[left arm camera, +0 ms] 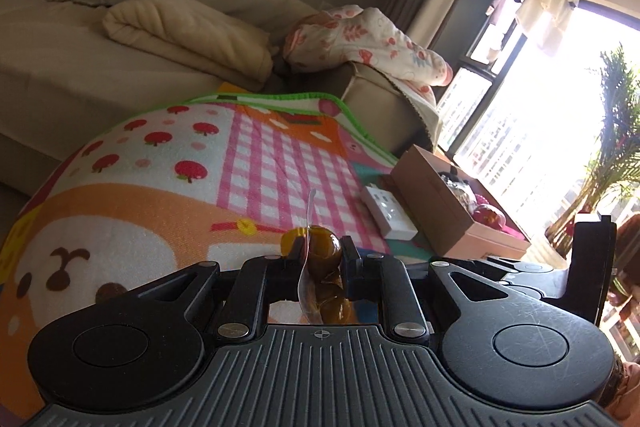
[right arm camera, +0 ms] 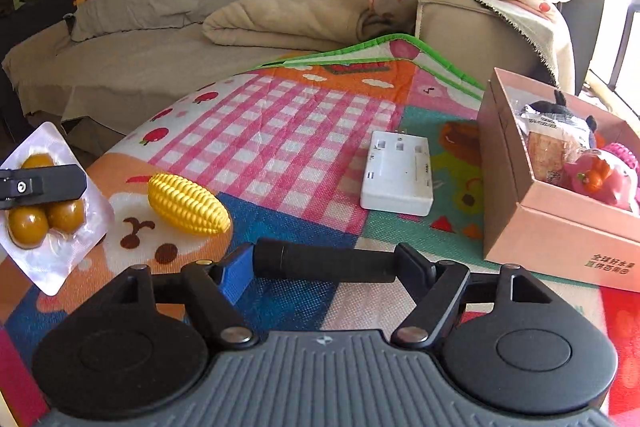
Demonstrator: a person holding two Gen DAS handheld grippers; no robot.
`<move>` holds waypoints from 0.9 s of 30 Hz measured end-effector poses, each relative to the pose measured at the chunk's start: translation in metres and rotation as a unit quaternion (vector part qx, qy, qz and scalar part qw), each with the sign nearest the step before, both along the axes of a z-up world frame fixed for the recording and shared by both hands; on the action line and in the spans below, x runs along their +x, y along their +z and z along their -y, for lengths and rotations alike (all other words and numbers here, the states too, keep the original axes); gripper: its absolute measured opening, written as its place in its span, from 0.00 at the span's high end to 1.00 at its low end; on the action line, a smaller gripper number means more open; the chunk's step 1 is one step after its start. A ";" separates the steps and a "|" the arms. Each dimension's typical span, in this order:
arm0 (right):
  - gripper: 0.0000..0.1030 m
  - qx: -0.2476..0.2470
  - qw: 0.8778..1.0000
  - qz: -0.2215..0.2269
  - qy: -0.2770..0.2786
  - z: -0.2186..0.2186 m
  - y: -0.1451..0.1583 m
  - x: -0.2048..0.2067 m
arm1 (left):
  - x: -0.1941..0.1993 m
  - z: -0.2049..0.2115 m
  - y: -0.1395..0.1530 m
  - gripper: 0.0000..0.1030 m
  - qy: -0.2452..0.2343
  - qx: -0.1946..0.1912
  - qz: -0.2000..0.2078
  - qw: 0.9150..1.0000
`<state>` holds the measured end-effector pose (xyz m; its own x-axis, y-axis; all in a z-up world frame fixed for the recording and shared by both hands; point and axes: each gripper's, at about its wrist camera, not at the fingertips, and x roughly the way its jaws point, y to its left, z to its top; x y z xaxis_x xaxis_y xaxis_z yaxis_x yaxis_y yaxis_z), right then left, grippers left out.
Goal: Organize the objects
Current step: 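Carry the candy pack toward the box with the left tool while the right tool grasps the black foam stick, then release the candy pack into the box with the left tool while the right tool carries the stick over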
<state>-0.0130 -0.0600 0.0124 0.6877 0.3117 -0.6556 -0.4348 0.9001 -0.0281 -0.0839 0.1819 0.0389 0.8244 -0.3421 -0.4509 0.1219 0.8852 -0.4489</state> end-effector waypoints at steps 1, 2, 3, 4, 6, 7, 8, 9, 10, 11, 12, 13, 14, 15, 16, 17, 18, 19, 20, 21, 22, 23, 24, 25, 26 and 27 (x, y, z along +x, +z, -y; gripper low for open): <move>0.27 -0.002 1.000 0.003 -0.001 0.007 0.002 -0.005 | -0.001 0.005 0.001 0.81 -0.007 0.003 0.000 1.000; 0.27 -0.004 1.000 0.006 -0.003 0.016 0.005 -0.011 | -0.002 0.011 0.002 0.81 -0.015 0.007 0.000 1.000; 0.27 -0.006 1.000 0.010 -0.008 0.025 0.007 -0.017 | -0.002 0.017 0.004 0.81 -0.024 0.011 0.000 1.000; 0.27 -0.007 1.000 0.013 -0.014 0.033 0.009 -0.022 | -0.002 0.024 0.005 0.81 -0.035 0.014 -0.001 0.999; 0.27 -0.008 0.999 0.024 -0.035 0.059 0.015 -0.034 | -0.002 0.040 0.008 0.81 -0.059 0.019 -0.003 0.998; 0.27 -0.007 0.998 0.030 -0.047 0.070 0.017 -0.039 | -0.001 0.049 0.009 0.81 -0.071 0.021 -0.003 0.997; 0.27 -0.007 0.998 0.037 -0.059 0.081 0.019 -0.044 | 0.000 0.058 0.011 0.81 -0.084 0.022 -0.002 0.996; 0.27 -0.008 0.996 0.049 -0.077 0.096 0.023 -0.050 | 0.003 0.070 0.015 0.81 -0.098 0.024 0.002 0.995; 0.27 -0.009 0.994 0.060 -0.091 0.107 0.025 -0.054 | 0.007 0.082 0.019 0.81 -0.110 0.025 0.006 0.994; 0.27 -0.007 0.992 0.072 -0.106 0.120 0.028 -0.059 | 0.012 0.094 0.025 0.81 -0.123 0.027 0.013 0.992; 0.27 -0.004 0.990 0.079 -0.115 0.128 0.030 -0.062 | 0.018 0.107 0.033 0.81 -0.136 0.030 0.021 0.990; 0.27 0.001 0.988 0.089 -0.128 0.141 0.034 -0.066 | 0.026 0.123 0.042 0.81 -0.153 0.033 0.031 0.987; 0.27 0.007 0.985 0.098 -0.138 0.153 0.037 -0.070 | 0.035 0.138 0.051 0.81 -0.168 0.037 0.042 0.984; 0.27 0.013 0.983 0.107 -0.148 0.162 0.039 -0.072 | 0.045 0.154 0.060 0.81 -0.181 0.043 0.053 0.981; 0.27 0.017 0.981 0.115 -0.156 0.171 0.040 -0.074 | 0.056 0.169 0.069 0.81 -0.189 0.048 0.063 0.979; 0.27 0.022 0.978 0.123 -0.165 0.179 0.041 -0.076 | 0.069 0.185 0.076 0.81 -0.195 0.053 0.072 0.977; 0.27 0.027 0.976 0.129 -0.174 0.186 0.041 -0.077 | 0.085 0.203 0.084 0.81 -0.201 0.055 0.078 0.975; 0.27 0.030 0.974 0.133 -0.181 0.192 0.040 -0.078 | 0.101 0.217 0.089 0.81 -0.203 0.051 0.080 0.975; 0.27 0.035 0.972 0.138 -0.189 0.199 0.038 -0.078 | 0.117 0.230 0.092 0.81 -0.204 0.045 0.079 0.975; 0.27 0.040 0.970 0.139 -0.194 0.205 0.036 -0.078 | 0.137 0.245 0.094 0.81 -0.206 0.032 0.078 0.975; 0.27 0.044 0.970 0.138 -0.197 0.209 0.034 -0.077 | 0.156 0.256 0.095 0.81 -0.205 0.017 0.079 0.975; 0.27 0.047 0.969 0.136 -0.200 0.213 0.031 -0.075 | 0.171 0.267 0.093 0.81 -0.199 0.002 0.083 0.976; 0.27 0.051 0.969 0.131 -0.202 0.217 0.028 -0.072 | 0.186 0.276 0.090 0.81 -0.192 -0.012 0.085 0.978; 0.27 0.053 0.969 0.128 -0.204 0.220 0.026 -0.070 | 0.199 0.285 0.085 0.80 -0.182 -0.018 0.081 0.980; 0.27 0.054 0.969 0.125 -0.205 0.222 0.023 -0.068 | 0.210 0.292 0.080 0.81 -0.167 -0.016 0.076 0.983; 0.27 0.055 0.969 0.124 -0.206 0.224 0.020 -0.066 | 0.221 0.299 0.074 0.80 -0.143 -0.009 0.068 0.987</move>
<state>-0.0792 -0.2844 0.0329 0.9006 0.0350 -0.4333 -0.0294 0.9994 0.0196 0.1373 -0.1169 0.1125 0.7454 -0.5765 -0.3347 0.4254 0.7979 -0.4271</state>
